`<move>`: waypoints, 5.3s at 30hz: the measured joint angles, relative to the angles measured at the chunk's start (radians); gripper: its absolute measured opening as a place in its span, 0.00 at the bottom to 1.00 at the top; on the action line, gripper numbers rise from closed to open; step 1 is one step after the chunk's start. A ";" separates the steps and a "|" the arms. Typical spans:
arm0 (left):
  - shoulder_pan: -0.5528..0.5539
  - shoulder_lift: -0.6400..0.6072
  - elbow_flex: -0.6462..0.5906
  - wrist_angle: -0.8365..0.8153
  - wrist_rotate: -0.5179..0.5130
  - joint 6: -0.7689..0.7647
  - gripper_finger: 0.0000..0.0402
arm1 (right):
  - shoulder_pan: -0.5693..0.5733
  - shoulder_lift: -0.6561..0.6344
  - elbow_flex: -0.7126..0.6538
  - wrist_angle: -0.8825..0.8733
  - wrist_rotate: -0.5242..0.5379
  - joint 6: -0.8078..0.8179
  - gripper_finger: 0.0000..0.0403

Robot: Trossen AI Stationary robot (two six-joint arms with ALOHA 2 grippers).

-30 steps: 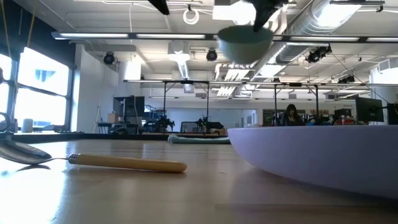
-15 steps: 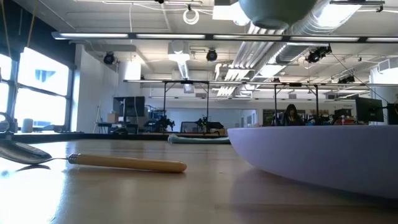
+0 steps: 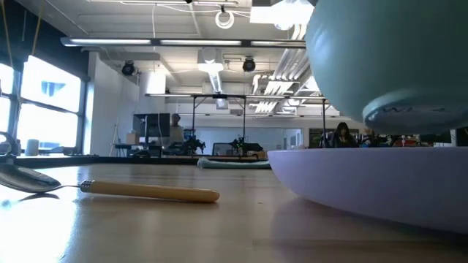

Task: Set table place
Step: Put the green bowl on top of the purple plate, then move the purple plate to the center of the table

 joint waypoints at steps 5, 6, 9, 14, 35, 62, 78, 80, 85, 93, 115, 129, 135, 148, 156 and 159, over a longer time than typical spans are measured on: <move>0.000 0.000 0.000 0.000 -0.011 0.002 0.73 | 0.064 0.014 -0.028 -0.059 0.048 0.075 0.00; 0.000 0.000 0.000 0.001 -0.012 0.004 0.73 | 0.073 0.021 -0.019 -0.104 0.057 0.080 0.00; 0.000 0.001 0.000 0.003 -0.015 0.005 0.73 | 0.089 0.047 0.009 -0.177 0.088 0.082 0.00; 0.000 0.005 -0.001 0.004 -0.037 0.006 0.73 | 0.093 0.092 0.051 -0.183 0.126 0.065 0.00; 0.000 0.005 -0.001 -0.001 -0.033 0.008 0.73 | 0.093 0.153 0.141 -0.209 0.123 -0.033 0.15; 0.000 0.005 -0.160 0.005 0.029 -0.118 0.73 | -0.016 -0.119 0.142 -0.458 0.365 -0.134 0.29; 0.000 0.005 -0.209 0.014 0.034 -0.157 0.73 | -0.011 -0.111 -0.085 -0.428 0.148 0.020 0.14; 0.000 0.005 -0.209 0.013 0.034 -0.169 0.73 | -0.012 -0.111 -0.085 -0.380 0.149 0.015 0.07; 0.000 0.005 -0.209 -0.007 0.034 -0.209 0.73 | -0.048 -0.111 -0.036 -0.357 0.196 -0.064 0.03; 0.000 0.005 -0.209 0.009 0.041 -0.222 0.73 | -0.166 -0.112 0.029 -0.411 0.269 -0.245 0.18; -0.003 0.014 -0.208 0.139 0.189 -0.149 0.73 | -0.209 -0.161 0.027 -0.467 0.292 -0.346 0.21; -0.040 0.316 -0.211 0.376 0.420 -0.157 0.73 | -0.263 -0.320 0.027 -0.505 0.315 -0.412 0.21; -0.060 0.385 -0.208 0.548 0.481 -0.258 0.73 | -0.262 -0.381 0.027 -0.557 0.341 -0.427 0.21; -0.085 0.525 -0.209 0.688 0.539 -0.332 0.73 | -0.262 -0.415 0.027 -0.621 0.356 -0.453 0.21; -0.085 0.582 -0.210 0.715 0.556 -0.352 0.73 | -0.262 -0.429 0.027 -0.637 0.359 -0.453 0.21; -0.085 0.600 -0.209 0.728 0.565 -0.359 0.73 | -0.262 -0.434 0.027 -0.640 0.359 -0.453 0.21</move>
